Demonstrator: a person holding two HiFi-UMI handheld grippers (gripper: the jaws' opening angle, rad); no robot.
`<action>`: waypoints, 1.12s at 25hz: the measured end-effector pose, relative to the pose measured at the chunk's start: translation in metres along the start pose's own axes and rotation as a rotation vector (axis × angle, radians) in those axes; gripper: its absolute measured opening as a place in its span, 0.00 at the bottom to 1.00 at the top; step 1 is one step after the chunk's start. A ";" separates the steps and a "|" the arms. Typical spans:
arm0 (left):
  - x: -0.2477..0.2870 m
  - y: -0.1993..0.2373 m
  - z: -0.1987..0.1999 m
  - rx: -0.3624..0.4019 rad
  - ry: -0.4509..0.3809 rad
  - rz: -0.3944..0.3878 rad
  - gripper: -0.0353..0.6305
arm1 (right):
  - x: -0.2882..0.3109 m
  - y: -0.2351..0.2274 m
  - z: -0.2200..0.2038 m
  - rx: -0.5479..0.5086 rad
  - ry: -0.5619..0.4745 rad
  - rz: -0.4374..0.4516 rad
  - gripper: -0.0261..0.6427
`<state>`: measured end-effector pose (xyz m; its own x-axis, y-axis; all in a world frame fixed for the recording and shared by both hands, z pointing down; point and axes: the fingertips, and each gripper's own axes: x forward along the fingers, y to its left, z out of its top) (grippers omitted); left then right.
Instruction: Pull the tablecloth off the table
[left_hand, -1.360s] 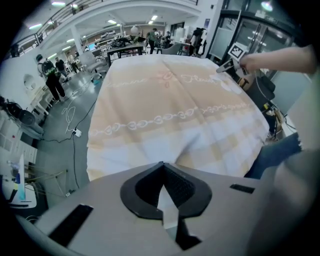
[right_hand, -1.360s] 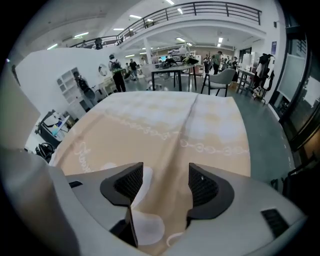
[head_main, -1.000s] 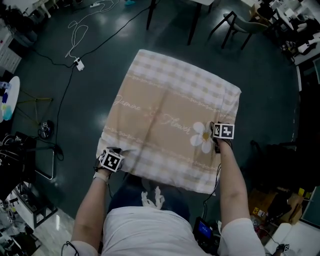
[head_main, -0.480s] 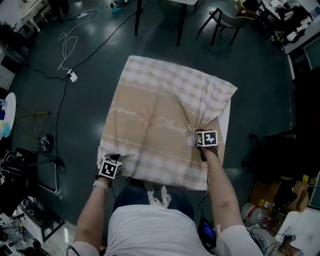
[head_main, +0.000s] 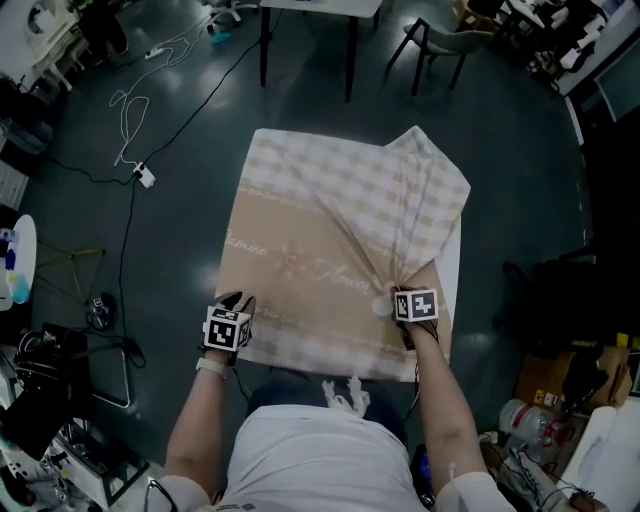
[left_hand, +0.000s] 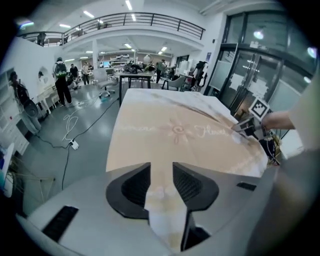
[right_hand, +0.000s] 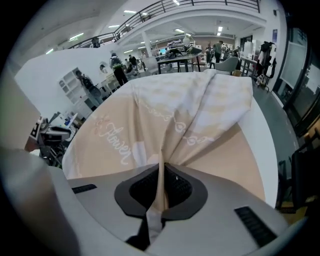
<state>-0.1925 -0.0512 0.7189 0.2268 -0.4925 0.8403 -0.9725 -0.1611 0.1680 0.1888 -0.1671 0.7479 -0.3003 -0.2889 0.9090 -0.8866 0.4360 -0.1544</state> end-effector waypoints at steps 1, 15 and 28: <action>0.006 0.005 0.010 0.007 -0.006 -0.004 0.27 | -0.002 0.004 -0.005 0.008 0.000 0.002 0.08; 0.088 0.038 0.088 0.240 0.075 0.002 0.41 | -0.036 0.032 -0.095 0.130 0.030 0.012 0.08; 0.083 0.018 0.065 0.297 0.201 -0.050 0.10 | -0.046 0.034 -0.131 0.191 0.056 0.060 0.08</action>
<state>-0.1881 -0.1511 0.7583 0.2301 -0.3046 0.9243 -0.8961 -0.4367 0.0792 0.2185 -0.0273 0.7512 -0.3394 -0.2176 0.9151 -0.9199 0.2802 -0.2745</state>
